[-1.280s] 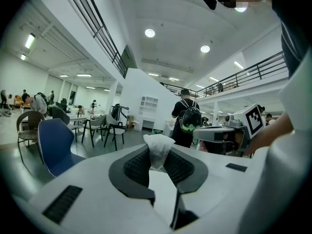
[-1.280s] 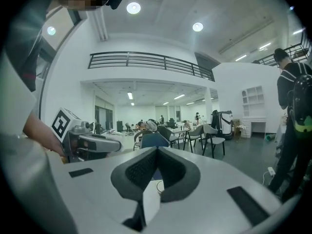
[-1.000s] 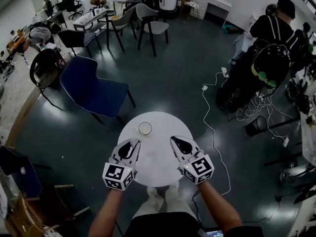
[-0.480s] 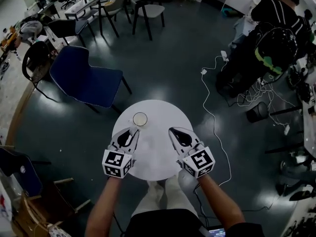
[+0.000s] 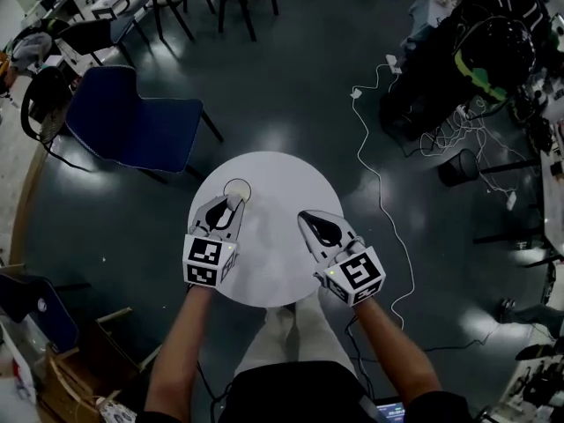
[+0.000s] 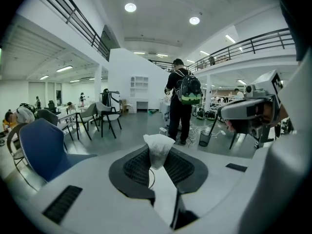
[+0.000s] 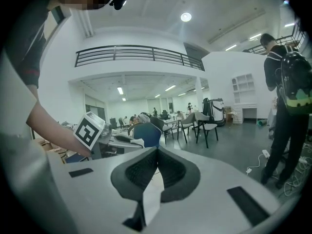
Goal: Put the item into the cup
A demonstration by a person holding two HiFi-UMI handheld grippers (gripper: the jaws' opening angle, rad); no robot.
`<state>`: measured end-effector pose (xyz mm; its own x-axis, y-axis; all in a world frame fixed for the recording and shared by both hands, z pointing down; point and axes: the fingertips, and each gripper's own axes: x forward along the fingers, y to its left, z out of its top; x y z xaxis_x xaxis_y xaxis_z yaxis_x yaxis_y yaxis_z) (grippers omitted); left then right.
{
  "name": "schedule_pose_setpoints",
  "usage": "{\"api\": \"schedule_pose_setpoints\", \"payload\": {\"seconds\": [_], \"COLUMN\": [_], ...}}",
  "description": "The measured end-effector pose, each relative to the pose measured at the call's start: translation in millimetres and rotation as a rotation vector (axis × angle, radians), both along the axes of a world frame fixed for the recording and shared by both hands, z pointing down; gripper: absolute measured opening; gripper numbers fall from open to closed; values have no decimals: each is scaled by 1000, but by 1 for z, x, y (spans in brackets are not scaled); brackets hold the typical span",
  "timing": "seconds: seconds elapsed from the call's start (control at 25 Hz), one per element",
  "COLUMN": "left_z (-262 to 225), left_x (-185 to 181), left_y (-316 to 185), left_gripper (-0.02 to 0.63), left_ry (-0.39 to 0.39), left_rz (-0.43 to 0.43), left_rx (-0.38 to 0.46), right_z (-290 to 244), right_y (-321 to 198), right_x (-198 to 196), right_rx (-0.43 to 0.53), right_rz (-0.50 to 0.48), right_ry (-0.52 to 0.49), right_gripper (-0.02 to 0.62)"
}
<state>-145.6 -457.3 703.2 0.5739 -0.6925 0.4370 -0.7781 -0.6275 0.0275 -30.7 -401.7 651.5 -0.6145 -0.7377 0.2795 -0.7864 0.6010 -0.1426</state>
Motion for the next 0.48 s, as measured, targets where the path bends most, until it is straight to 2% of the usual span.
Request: {"api": "schedule_pose_setpoints", "payload": {"seconds": [0.12, 0.48], "left_z": [15, 53], "left_x": [0, 4], "left_y": [-14, -45], "left_gripper": [80, 80], "left_ry": [-34, -69], "left_rz": [5, 5], "left_rx": [-1, -39], "right_z": [8, 31], "right_y": [-5, -14], "right_x": [3, 9], "right_rx": [-4, -45], "right_rz": [14, 36], "right_ry": [-8, -10], "right_gripper": [17, 15]}}
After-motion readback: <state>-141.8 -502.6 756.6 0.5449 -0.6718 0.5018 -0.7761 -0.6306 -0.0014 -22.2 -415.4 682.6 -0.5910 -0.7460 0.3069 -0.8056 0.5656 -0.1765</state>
